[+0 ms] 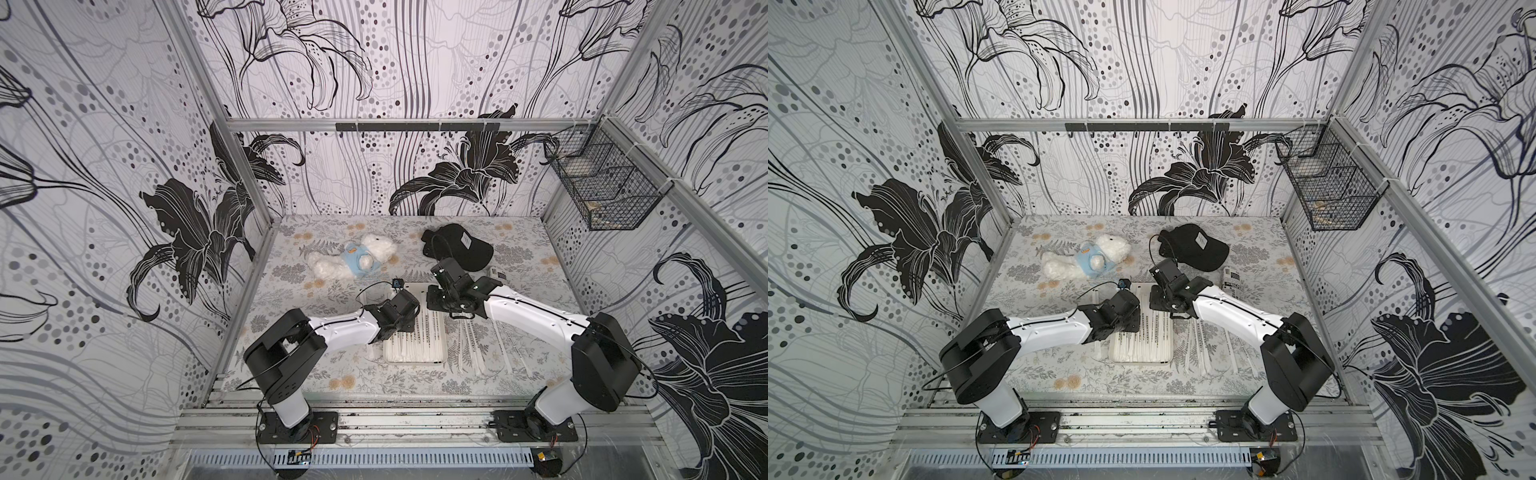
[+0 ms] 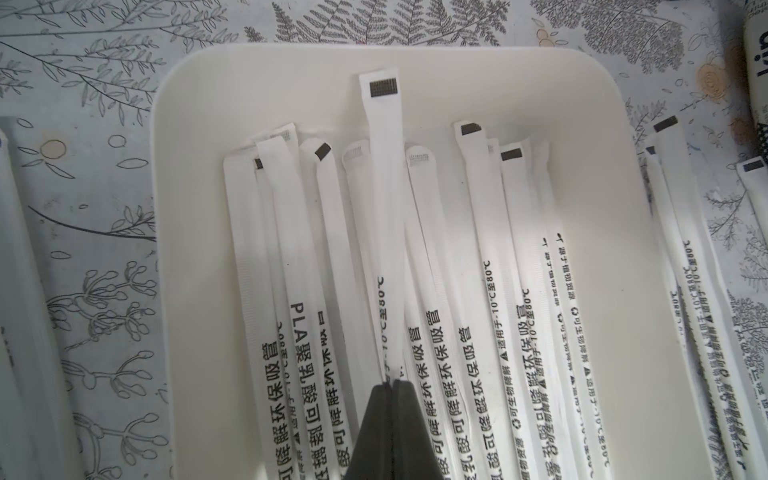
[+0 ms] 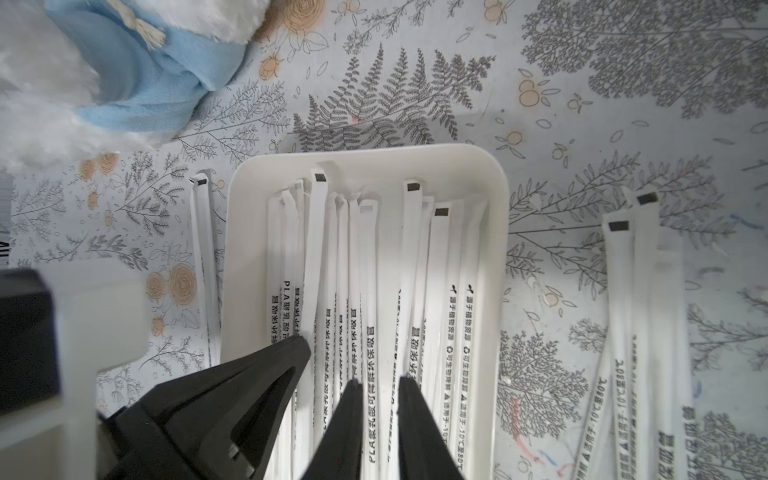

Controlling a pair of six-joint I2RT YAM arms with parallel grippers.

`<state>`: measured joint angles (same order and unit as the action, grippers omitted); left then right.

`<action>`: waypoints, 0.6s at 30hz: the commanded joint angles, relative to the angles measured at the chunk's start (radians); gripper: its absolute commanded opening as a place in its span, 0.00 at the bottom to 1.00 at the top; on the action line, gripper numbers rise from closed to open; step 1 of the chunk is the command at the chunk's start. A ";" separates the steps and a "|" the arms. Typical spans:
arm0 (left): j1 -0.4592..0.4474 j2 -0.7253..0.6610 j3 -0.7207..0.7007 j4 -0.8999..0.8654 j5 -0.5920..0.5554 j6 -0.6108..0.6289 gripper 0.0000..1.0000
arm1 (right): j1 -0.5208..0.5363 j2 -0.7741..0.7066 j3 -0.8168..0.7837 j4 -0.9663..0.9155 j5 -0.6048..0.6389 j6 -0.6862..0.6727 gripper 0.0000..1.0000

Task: Put the straws into the storage box
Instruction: Place the straw in the storage box.

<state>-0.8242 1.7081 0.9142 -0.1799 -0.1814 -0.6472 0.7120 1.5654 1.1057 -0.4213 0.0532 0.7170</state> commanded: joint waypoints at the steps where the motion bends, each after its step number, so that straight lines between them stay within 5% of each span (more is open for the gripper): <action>1: 0.000 0.022 -0.003 0.034 0.007 -0.020 0.02 | -0.003 -0.028 -0.015 0.000 0.016 0.001 0.20; 18: 0.010 -0.068 0.037 -0.055 -0.028 -0.002 0.22 | -0.020 -0.065 -0.018 -0.052 0.012 -0.033 0.20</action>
<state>-0.8227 1.6939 0.9161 -0.2054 -0.1837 -0.6579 0.7086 1.5486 1.1053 -0.4286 0.0528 0.7132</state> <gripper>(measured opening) 0.215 0.197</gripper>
